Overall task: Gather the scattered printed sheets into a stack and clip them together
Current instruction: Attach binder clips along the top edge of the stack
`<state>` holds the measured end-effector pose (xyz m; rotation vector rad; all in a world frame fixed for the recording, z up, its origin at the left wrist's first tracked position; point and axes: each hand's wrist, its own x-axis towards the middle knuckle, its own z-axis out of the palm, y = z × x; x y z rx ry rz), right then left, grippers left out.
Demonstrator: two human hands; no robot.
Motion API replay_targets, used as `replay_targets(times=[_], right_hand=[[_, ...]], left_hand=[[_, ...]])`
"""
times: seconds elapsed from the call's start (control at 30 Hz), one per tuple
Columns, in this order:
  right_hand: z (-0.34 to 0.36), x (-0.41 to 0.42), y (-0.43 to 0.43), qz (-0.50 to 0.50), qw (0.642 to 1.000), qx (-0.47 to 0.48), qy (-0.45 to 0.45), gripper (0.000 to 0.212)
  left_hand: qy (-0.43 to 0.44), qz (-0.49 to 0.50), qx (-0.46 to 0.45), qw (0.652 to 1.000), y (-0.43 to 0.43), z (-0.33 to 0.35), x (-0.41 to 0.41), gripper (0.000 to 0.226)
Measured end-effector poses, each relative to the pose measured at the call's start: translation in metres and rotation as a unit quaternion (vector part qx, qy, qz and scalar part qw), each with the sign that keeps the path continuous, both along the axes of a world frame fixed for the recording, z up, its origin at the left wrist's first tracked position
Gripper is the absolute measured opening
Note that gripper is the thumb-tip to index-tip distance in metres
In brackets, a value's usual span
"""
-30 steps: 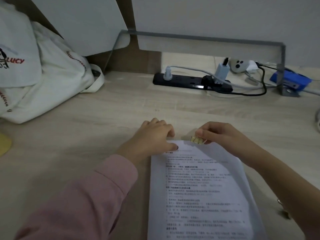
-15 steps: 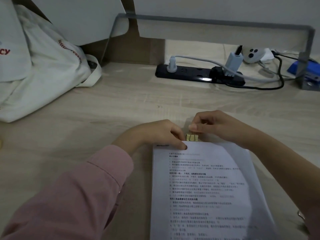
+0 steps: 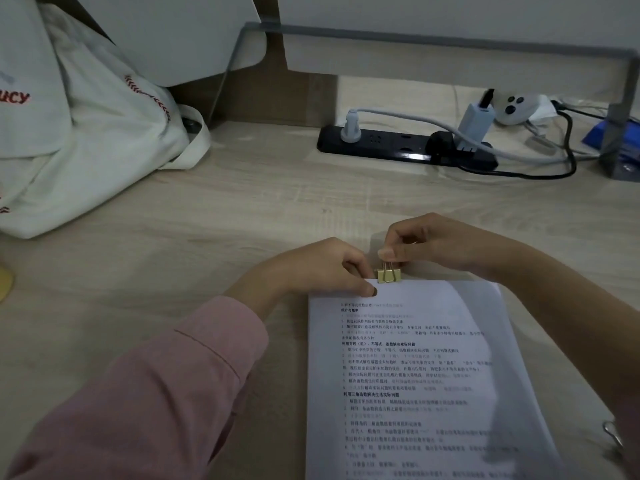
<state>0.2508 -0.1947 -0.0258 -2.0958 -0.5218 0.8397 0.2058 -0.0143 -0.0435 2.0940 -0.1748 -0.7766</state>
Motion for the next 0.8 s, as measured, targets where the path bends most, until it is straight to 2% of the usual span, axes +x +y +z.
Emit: replay_targets(times=[0.17, 0.27, 0.37, 0.57, 0.8], right_hand=[[0.0, 0.0, 0.002, 0.003, 1.0, 0.01, 0.023, 0.028], [-0.002, 0.0, 0.002, 0.007, 0.997, 0.016, 0.07, 0.025], [-0.003, 0.0, -0.002, 0.002, 0.995, 0.022, 0.099, 0.019], [-0.004, -0.001, -0.011, -0.021, 0.993, 0.028, 0.11, 0.02], [-0.004, -0.001, -0.009, -0.03, 0.996, -0.015, 0.08, 0.026]], left_hand=[[-0.006, -0.001, -0.014, 1.0, 0.002, -0.001, -0.001, 0.003], [-0.011, 0.004, -0.015, 1.0, 0.003, -0.001, -0.001, 0.004], [-0.007, 0.014, -0.018, 1.0, 0.005, -0.001, -0.002, 0.013], [-0.012, 0.013, -0.023, 1.0, 0.007, 0.0, -0.002, 0.005], [-0.014, 0.022, -0.015, 1.0, 0.007, -0.001, -0.002, 0.012]])
